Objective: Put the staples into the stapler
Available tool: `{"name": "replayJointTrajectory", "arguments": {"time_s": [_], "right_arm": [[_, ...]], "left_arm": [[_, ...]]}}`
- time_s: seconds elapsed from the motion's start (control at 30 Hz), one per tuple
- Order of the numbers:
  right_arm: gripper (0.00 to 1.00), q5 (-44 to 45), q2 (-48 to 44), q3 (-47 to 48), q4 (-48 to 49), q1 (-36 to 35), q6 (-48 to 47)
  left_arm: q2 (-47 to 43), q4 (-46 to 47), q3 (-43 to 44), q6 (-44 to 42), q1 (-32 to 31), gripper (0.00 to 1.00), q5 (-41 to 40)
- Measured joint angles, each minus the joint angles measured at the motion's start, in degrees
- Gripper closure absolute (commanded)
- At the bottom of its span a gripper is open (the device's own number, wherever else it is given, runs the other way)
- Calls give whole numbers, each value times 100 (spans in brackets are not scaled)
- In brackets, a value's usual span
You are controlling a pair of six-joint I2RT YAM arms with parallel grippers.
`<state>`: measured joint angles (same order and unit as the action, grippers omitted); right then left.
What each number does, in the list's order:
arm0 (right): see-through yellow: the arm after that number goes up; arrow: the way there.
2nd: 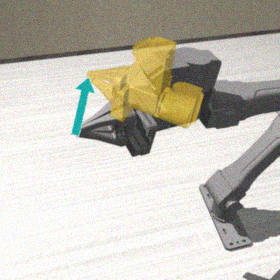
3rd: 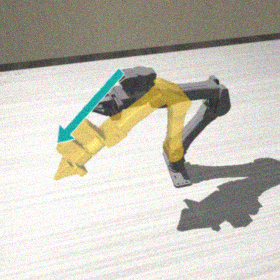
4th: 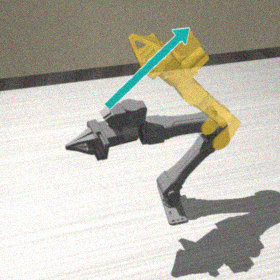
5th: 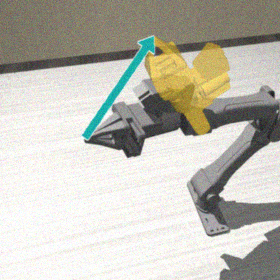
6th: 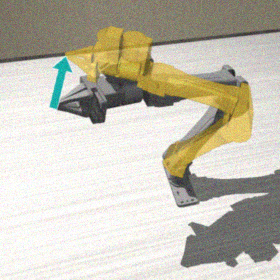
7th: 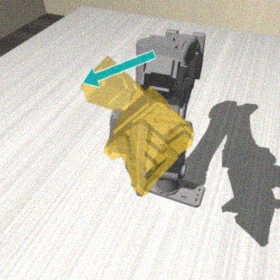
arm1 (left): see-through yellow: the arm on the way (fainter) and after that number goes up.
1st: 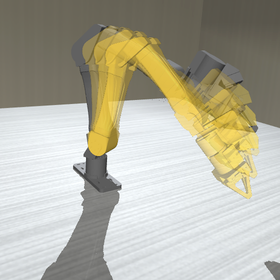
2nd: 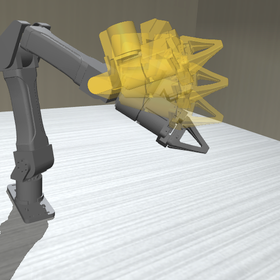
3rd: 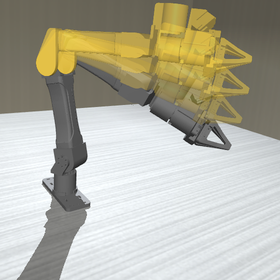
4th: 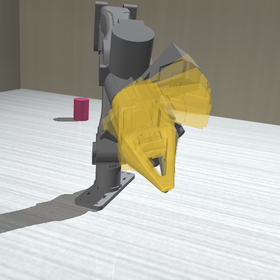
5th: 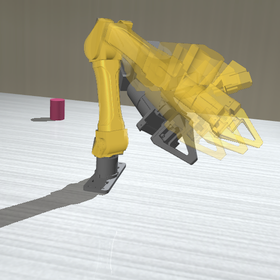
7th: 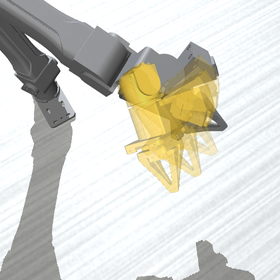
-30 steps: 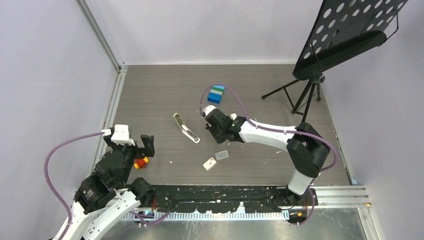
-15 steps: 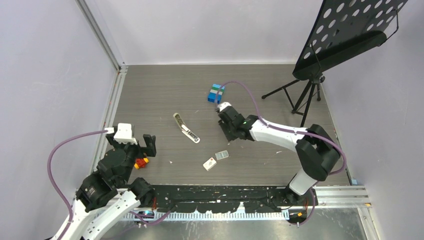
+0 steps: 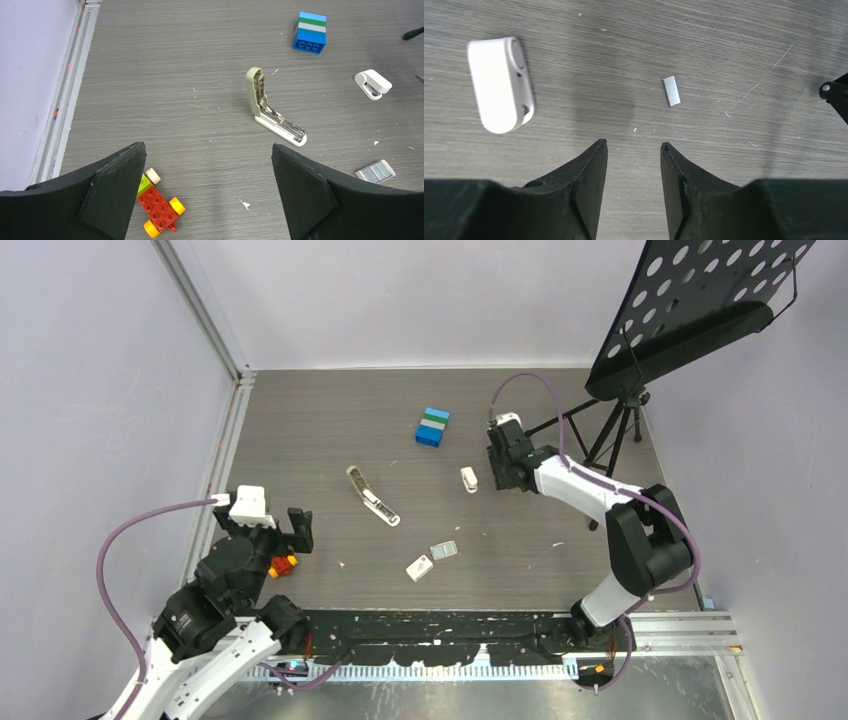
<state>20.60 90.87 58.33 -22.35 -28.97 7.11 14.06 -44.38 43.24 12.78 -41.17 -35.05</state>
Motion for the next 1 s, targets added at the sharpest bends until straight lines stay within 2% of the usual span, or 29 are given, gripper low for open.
{"name": "replayJointTrajectory", "arguments": {"time_s": [0.43, 1.0], "right_arm": [[50, -474, 879, 365, 9, 833, -37], [53, -1204, 1473, 804, 35, 1414, 55]], "left_arm": [[0, 0, 0, 0, 4, 0, 20], [0, 0, 0, 0, 4, 0, 22]]}}
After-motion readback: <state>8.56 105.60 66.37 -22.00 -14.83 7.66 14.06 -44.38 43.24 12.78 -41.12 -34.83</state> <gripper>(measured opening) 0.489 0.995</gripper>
